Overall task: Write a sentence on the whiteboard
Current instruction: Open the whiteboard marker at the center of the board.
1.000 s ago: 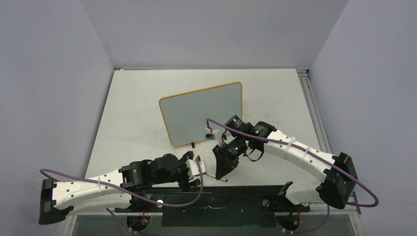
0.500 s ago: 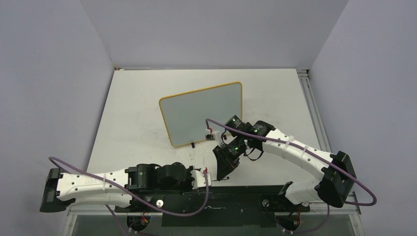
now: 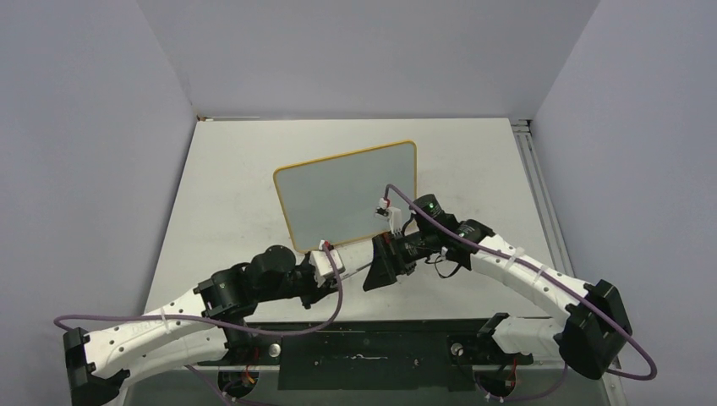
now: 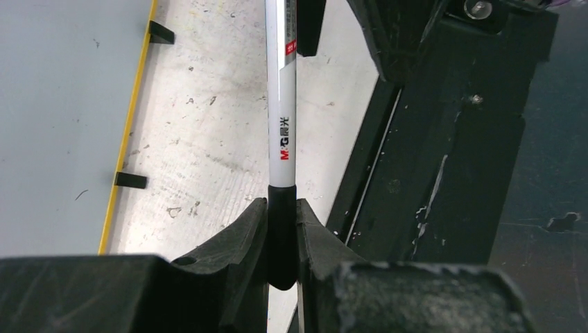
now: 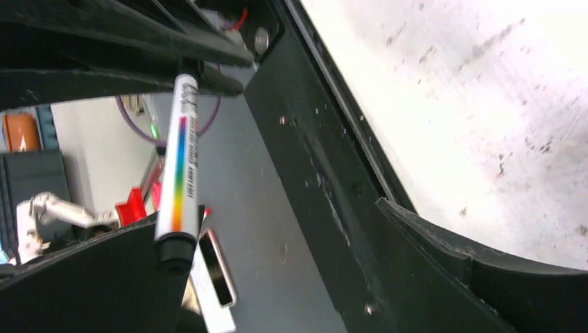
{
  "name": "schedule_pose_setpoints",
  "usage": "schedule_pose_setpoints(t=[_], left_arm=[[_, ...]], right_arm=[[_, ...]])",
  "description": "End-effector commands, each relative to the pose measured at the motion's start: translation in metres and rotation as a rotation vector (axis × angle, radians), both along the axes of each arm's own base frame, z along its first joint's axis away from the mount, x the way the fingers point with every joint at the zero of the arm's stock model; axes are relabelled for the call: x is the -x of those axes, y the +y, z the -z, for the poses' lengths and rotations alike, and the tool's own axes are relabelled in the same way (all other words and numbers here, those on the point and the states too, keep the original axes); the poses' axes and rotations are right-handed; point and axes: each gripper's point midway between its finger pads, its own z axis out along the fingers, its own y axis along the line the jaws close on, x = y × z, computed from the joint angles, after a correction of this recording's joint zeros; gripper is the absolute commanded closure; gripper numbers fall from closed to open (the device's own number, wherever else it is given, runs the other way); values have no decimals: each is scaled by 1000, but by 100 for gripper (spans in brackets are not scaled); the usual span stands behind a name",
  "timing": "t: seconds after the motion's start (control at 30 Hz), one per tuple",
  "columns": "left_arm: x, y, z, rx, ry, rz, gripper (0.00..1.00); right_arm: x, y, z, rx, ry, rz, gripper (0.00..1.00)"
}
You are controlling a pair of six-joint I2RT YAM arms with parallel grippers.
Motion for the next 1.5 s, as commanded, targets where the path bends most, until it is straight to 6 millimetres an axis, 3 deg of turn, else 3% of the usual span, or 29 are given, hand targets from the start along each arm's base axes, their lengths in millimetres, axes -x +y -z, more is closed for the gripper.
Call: schedule_pose_setpoints(t=[0.0, 0.23, 0.4, 0.6, 0.7, 1.1, 1.47], left_arm=[[10, -19, -35, 126, 55, 106, 100], [21, -24, -29, 106, 103, 174, 100], [21, -23, -27, 101, 107, 174, 100], [20, -23, -28, 101, 109, 173, 100], [20, -23, -28, 102, 108, 174, 100], [27, -24, -28, 110, 120, 218, 100], [28, -24, -27, 106, 120, 223, 100]], right_arm=[[-31, 19, -39, -164, -139, 175, 6], [-22, 24, -50, -258, -99, 174, 3], [4, 36, -61, -310, -72, 54, 17], [25, 44, -57, -298, -60, -21, 37], [26, 44, -55, -294, -57, -22, 46], [25, 44, -57, -312, -54, -1, 54], [25, 42, -53, -302, -70, -5, 83]])
